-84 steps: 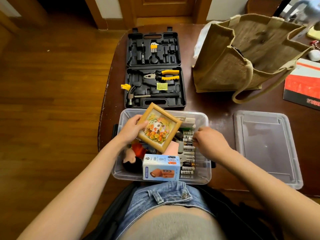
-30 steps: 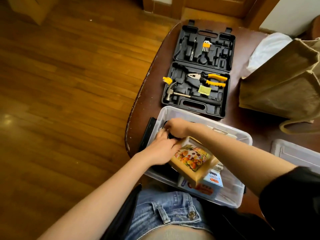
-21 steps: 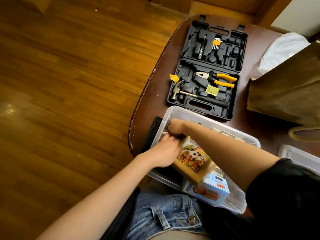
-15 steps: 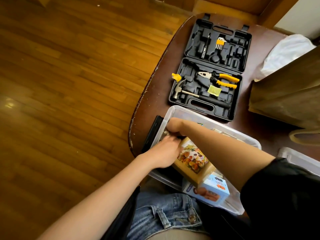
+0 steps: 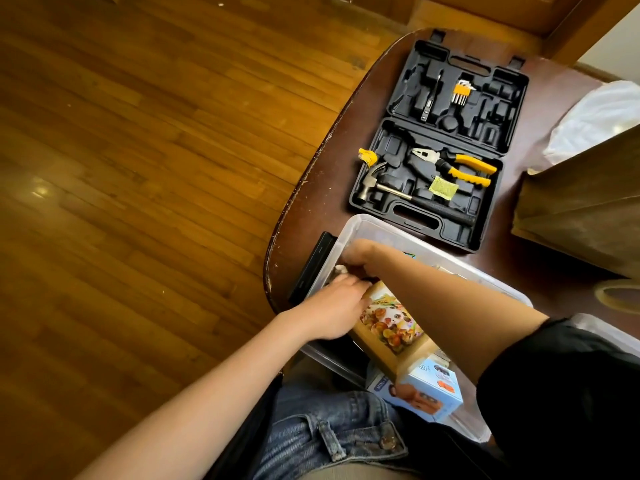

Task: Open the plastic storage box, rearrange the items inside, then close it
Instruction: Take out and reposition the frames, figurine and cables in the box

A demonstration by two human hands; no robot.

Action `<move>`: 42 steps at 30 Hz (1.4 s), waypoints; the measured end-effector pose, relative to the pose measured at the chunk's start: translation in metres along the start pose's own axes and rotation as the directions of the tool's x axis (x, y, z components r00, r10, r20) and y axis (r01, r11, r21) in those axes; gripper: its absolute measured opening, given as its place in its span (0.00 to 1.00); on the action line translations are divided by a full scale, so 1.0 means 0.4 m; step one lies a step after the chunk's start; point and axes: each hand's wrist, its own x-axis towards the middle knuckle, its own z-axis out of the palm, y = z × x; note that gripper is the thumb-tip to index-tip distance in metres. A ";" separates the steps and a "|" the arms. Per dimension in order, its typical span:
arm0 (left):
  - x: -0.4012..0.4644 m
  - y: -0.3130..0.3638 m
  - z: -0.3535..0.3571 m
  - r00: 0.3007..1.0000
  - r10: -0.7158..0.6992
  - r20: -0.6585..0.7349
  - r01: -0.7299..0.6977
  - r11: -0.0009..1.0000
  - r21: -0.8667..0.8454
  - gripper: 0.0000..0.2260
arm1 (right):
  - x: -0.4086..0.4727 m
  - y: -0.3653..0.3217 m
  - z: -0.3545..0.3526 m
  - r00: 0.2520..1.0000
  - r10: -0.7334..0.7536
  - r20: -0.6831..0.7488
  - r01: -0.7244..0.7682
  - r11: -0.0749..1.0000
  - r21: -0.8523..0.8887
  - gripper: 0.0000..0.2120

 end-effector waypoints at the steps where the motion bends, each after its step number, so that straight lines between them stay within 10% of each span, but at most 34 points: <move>1: 0.001 0.001 0.001 1.000 -0.003 -0.005 0.003 1.000 -0.007 0.20 | 0.004 0.004 0.003 1.000 -0.013 -0.023 0.012 1.000 -0.023 0.12; 20: 0.006 0.016 -0.002 0.992 0.042 -0.120 -0.024 0.989 0.144 0.15 | -0.107 0.085 -0.032 0.763 -0.451 -0.463 0.394 0.892 -0.219 0.11; 25: 0.028 0.042 -0.026 0.992 0.058 -0.110 -0.026 0.963 0.269 0.18 | -0.223 0.145 -0.061 0.724 -0.462 -0.512 0.645 0.718 0.262 0.10; 32: 0.078 0.079 -0.063 0.999 0.046 -0.024 -0.030 0.888 0.460 0.23 | -0.319 0.363 -0.093 0.666 -0.272 -0.695 0.695 0.565 0.445 0.11; 38: 0.118 0.121 -0.050 0.995 0.099 0.021 -0.096 0.860 0.501 0.22 | -0.346 0.536 -0.053 0.635 -0.205 -0.745 0.323 0.946 0.015 0.08; 42: 0.131 0.126 -0.021 0.990 0.142 0.025 -0.137 0.873 0.467 0.20 | -0.339 0.541 -0.011 0.731 -0.262 -0.630 0.000 0.924 -0.384 0.06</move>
